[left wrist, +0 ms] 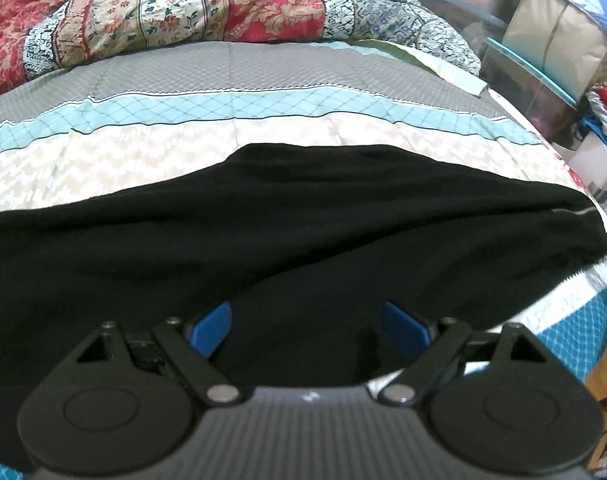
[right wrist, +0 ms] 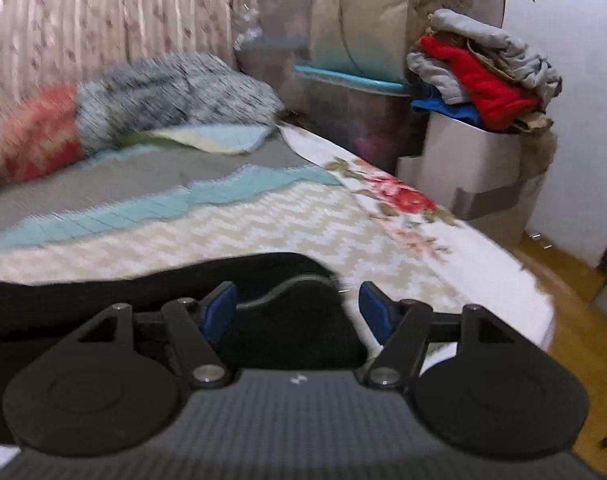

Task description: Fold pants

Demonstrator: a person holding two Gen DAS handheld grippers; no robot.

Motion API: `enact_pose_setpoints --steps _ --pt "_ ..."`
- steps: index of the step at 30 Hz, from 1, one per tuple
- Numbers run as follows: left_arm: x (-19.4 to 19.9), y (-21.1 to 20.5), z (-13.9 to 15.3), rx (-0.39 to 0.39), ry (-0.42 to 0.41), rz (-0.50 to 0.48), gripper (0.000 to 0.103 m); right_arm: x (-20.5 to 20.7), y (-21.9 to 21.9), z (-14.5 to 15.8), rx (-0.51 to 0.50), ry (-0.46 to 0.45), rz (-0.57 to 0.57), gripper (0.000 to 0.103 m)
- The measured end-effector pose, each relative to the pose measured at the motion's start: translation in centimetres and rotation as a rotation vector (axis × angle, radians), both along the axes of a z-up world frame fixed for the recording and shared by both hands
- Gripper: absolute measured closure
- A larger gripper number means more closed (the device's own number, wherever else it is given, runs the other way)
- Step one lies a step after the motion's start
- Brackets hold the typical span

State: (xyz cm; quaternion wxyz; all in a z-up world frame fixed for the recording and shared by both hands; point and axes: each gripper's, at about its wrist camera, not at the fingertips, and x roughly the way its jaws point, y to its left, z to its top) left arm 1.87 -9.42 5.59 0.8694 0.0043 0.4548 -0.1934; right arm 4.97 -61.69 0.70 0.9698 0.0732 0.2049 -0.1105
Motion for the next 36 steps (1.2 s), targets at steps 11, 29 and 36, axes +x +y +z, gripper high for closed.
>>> enact_pose_setpoints --steps 11,29,36 --pt "-0.8 4.7 -0.4 -0.004 0.004 0.083 0.017 0.4 11.7 -0.6 0.154 0.036 0.343 0.071" --pt "-4.5 8.3 0.2 -0.044 -0.03 0.082 0.017 -0.7 17.3 -2.4 0.263 0.184 0.385 0.065" --pt "-5.2 9.5 0.1 -0.055 -0.029 0.115 0.017 -1.2 20.0 -3.5 0.261 0.222 0.446 0.065"
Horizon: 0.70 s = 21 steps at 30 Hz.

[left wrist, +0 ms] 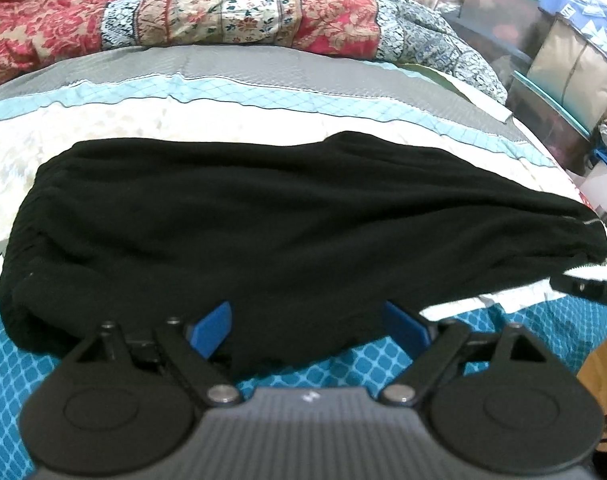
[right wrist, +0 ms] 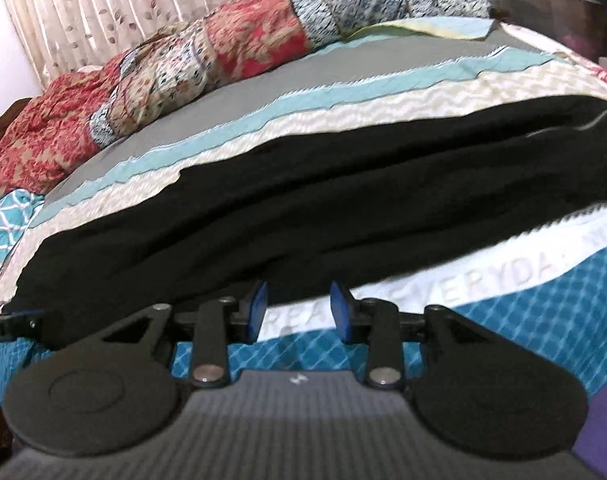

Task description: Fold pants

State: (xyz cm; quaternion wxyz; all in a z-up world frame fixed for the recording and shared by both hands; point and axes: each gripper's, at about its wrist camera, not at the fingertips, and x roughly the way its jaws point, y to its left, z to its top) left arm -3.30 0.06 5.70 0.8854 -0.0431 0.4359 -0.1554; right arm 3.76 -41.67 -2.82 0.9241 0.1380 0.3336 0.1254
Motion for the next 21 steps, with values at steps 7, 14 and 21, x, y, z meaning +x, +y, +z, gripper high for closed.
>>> enact_pose_setpoints --steps 7,14,21 --pt "0.2 0.5 0.3 -0.014 -0.011 0.025 0.017 0.4 1.2 0.6 0.013 -0.026 0.017 0.065" --pt "1.5 2.0 1.6 -0.041 -0.043 0.075 0.017 1.6 2.9 1.4 0.032 -0.07 0.065 0.065" --pt "3.4 2.4 1.8 -0.037 -0.053 0.095 0.017 3.8 6.1 1.0 0.038 -0.082 0.161 0.065"
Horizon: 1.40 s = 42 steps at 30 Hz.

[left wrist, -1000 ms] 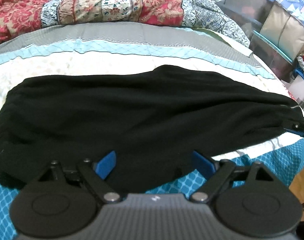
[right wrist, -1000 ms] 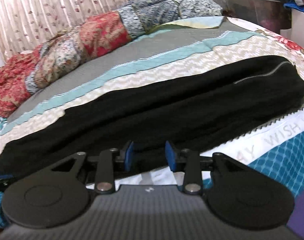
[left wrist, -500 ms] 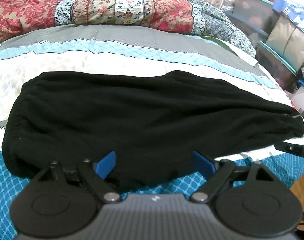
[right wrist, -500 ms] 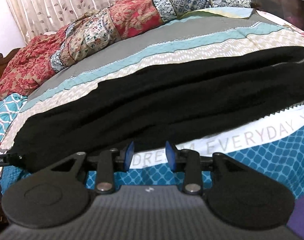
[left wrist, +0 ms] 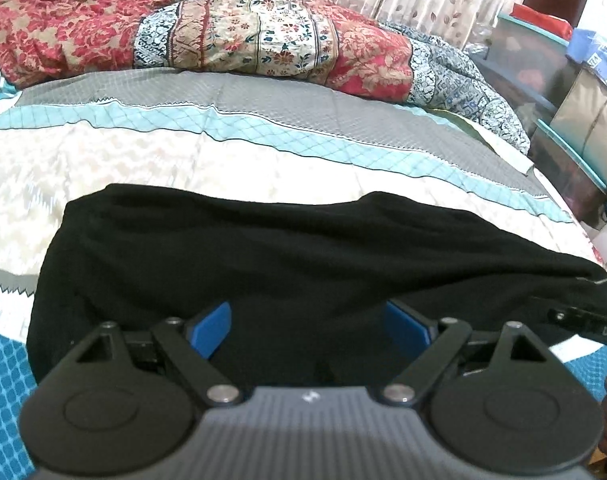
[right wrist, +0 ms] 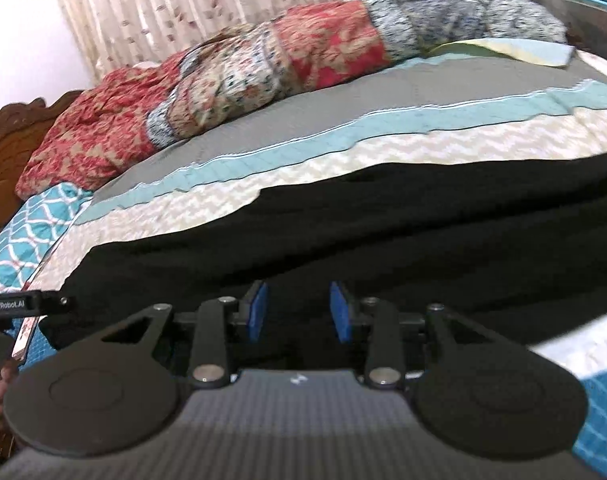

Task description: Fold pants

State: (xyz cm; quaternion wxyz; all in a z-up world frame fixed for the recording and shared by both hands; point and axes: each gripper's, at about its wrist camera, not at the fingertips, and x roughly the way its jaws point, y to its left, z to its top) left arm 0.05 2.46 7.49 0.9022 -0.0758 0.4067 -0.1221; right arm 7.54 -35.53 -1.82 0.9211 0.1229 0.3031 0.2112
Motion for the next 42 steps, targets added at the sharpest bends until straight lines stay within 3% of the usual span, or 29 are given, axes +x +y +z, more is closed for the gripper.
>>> enact_pose_setpoints --steps 4,6,7,9,11,16,20,22,27,34,36,37,42 --pt "1.0 0.0 -1.8 0.044 0.048 0.005 0.017 1.4 0.5 -2.0 -0.042 0.068 0.008 0.065" --pt "2.0 0.0 -3.4 0.119 0.1 0.029 0.018 1.9 -0.3 -3.6 -0.101 0.138 -0.037 0.066" --pt "2.4 0.2 -4.3 0.153 0.131 0.045 0.021 1.6 -1.4 -4.0 -0.056 0.144 -0.034 0.07" --pt "2.3 0.4 -4.4 0.143 0.132 0.043 0.02 0.7 -3.9 -4.1 0.022 0.171 -0.049 0.07" --pt "2.0 0.4 -3.7 0.123 0.123 0.035 0.018 -1.0 -7.1 -3.4 0.071 0.124 -0.105 0.068" --pt "2.1 -0.8 -1.4 0.039 0.087 0.008 0.017 -5.2 -18.3 -2.1 0.239 0.004 -0.412 0.06" --pt "2.3 -3.6 -0.6 0.007 0.079 -0.044 0.017 -8.0 -25.7 -3.3 0.363 -0.044 -0.672 0.044" --pt "2.5 -5.2 -0.6 0.009 0.088 -0.077 0.017 -8.6 -28.4 -4.4 0.442 -0.043 -0.737 0.044" --pt "2.6 -7.8 -1.0 0.026 0.113 -0.124 0.017 -8.0 -32.0 -7.0 0.592 -0.013 -0.794 0.044" --pt "2.8 -8.7 -1.2 0.046 0.135 -0.127 0.017 -5.7 -33.8 -7.2 0.672 -0.008 -0.802 0.044" --pt "2.9 -9.0 -1.2 0.044 0.141 -0.124 0.017 -5.2 -33.9 -6.9 0.649 0.001 -0.811 0.055" --pt "2.9 -9.0 -1.3 0.043 0.144 -0.124 0.017 -4.8 -33.8 -6.8 0.632 0.011 -0.801 0.071" --pt "2.9 -8.8 -1.3 0.037 0.144 -0.128 0.017 -4.2 -32.2 -4.2 0.527 -0.039 -0.768 0.082"
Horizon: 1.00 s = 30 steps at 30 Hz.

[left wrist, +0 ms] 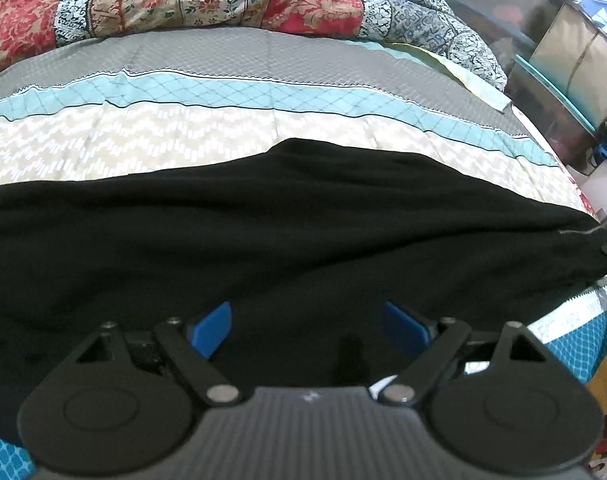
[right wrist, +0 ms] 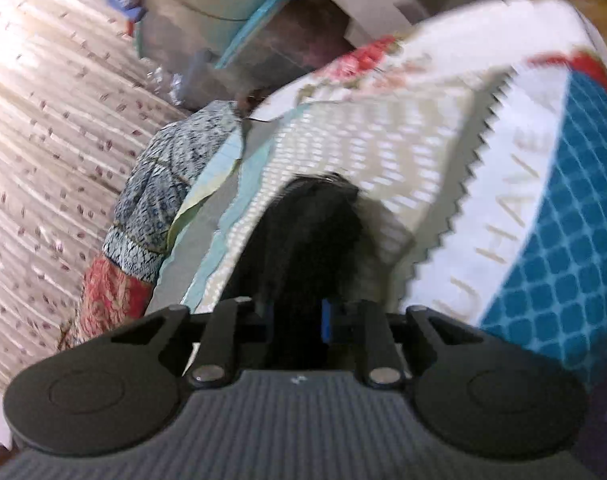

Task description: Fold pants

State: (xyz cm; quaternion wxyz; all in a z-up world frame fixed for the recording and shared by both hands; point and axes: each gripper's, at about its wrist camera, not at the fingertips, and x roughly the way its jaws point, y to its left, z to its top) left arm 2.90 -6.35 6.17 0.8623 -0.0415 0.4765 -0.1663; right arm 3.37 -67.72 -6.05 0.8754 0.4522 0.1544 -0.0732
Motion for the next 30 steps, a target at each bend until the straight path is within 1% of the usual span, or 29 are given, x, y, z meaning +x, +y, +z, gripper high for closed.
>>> enact_pose_setpoints --steps 2,4,7,9,10,11,13,14,16,17,18,19,20,21,22,23,27,29,30 --pt "0.0 0.4 -0.1 -0.011 0.003 0.008 0.017 0.0 1.7 1.9 -0.086 -0.025 0.037 0.082" --pt "0.0 0.9 -0.2 -0.021 0.005 0.016 0.017 0.3 4.3 4.1 -0.211 -0.043 0.094 0.082" --pt "-0.1 1.9 -0.4 -0.037 0.007 0.029 0.017 1.2 10.1 7.3 -0.444 -0.064 0.221 0.082" --pt "-0.3 2.7 -0.5 -0.044 0.008 0.04 0.017 1.6 15.0 8.4 -0.62 -0.074 0.336 0.082" --pt "-0.3 3.1 -0.5 -0.047 0.008 0.046 0.017 1.6 17.5 8.4 -0.708 -0.077 0.398 0.082" --pt "-0.4 3.6 -0.5 -0.051 0.008 0.053 0.017 1.6 20.3 8.1 -0.796 -0.075 0.463 0.082" --pt "-0.6 4.4 -0.6 -0.058 0.011 0.07 0.017 2.1 25.2 6.4 -0.947 -0.029 0.577 0.082" --pt "-0.7 4.9 -0.7 -0.063 0.014 0.08 0.017 2.5 27.4 5.0 -1.003 0.013 0.624 0.082" --pt "-0.9 5.8 -0.7 -0.073 0.02 0.098 0.017 3.8 31.1 1.2 -1.109 0.138 0.723 0.079" --pt "-1.1 6.3 -0.6 -0.078 0.018 0.106 0.017 3.6 32.5 -0.3 -1.211 0.157 0.705 0.078" --pt "-1.3 6.7 -0.4 -0.082 0.012 0.112 0.017 2.7 33.5 -0.7 -1.302 0.122 0.669 0.077" --pt "-1.5 7.2 -0.3 -0.086 0.001 0.116 0.017 1.9 34.1 -0.7 -1.374 0.112 0.657 0.075" --pt "-1.7 7.7 -0.1 -0.088 -0.006 0.12 0.017 1.5 34.2 -0.4 -1.392 0.112 0.657 0.068" --pt "-2.0 8.2 -0.1 -0.091 -0.008 0.126 0.017 0.9 33.7 0.2 -1.373 0.106 0.664 0.061" --pt "-2.1 8.6 -0.1 -0.095 -0.007 0.132 0.017 0.7 32.9 0.9 -1.328 0.095 0.679 0.047" --pt "-2.3 9.1 -0.3 -0.102 -0.004 0.14 0.017 0.2 32.1 1.7 -1.277 0.085 0.69 0.045" --pt "-3.0 10.0 -0.5 -0.114 0.001 0.159 0.017 -0.9 30.8 4.3 -1.102 0.008 0.716 0.049" --pt "-3.4 10.1 -0.4 -0.116 -0.004 0.157 0.017 -0.1 30.8 4.9 -0.998 -0.015 0.699 0.066" --pt "-3.6 10.1 -0.3 -0.116 -0.008 0.155 0.017 0.5 31.0 4.9 -0.958 -0.017 0.688 0.069"
